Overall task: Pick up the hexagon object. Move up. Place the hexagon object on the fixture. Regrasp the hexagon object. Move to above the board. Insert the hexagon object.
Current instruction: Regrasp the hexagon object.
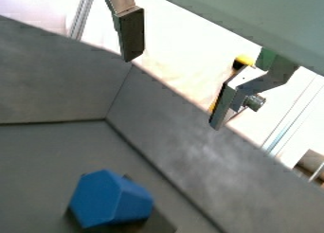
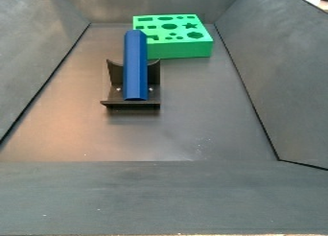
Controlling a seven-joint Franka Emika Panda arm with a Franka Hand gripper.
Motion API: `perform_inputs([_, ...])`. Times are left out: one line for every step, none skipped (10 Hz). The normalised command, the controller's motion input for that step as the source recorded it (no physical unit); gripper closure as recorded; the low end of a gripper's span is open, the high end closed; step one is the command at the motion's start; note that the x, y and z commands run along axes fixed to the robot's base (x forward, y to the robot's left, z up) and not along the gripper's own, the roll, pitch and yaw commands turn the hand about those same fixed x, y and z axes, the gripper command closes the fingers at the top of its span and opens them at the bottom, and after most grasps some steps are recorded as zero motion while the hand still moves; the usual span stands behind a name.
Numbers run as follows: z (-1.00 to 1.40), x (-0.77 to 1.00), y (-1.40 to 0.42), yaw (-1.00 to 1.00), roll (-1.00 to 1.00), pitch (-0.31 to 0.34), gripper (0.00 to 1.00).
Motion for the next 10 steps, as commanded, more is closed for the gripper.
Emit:
perform_inputs([-0.01, 0.11, -0.05, 0.23, 0.89, 0.206, 0.0])
perform_inputs([-0.01, 0.11, -0.06, 0.24, 0.64, 0.168, 0.0])
perform_inputs([-0.01, 0.11, -0.06, 0.25, 0.46, 0.135, 0.0])
perform_inputs([-0.01, 0.11, -0.05, 0.25, 0.35, 0.111, 0.0])
perform_inputs([0.0, 0.1, -0.04, 0.25, 0.23, 0.06, 0.0])
perform_inputs([0.0, 0.09, -0.05, 0.24, 0.18, 0.021, 0.0])
perform_inputs([-0.01, 0.09, -0.05, 0.21, 0.15, -0.015, 0.0])
perform_inputs([-1.0, 0.03, 0.04, 0.15, 0.03, 0.005, 0.0])
perform_inputs([-1.0, 0.04, 0.04, 0.12, 0.02, -0.01, 0.0])
perform_inputs([-1.0, 0.04, 0.04, 0.11, 0.02, -0.034, 0.0])
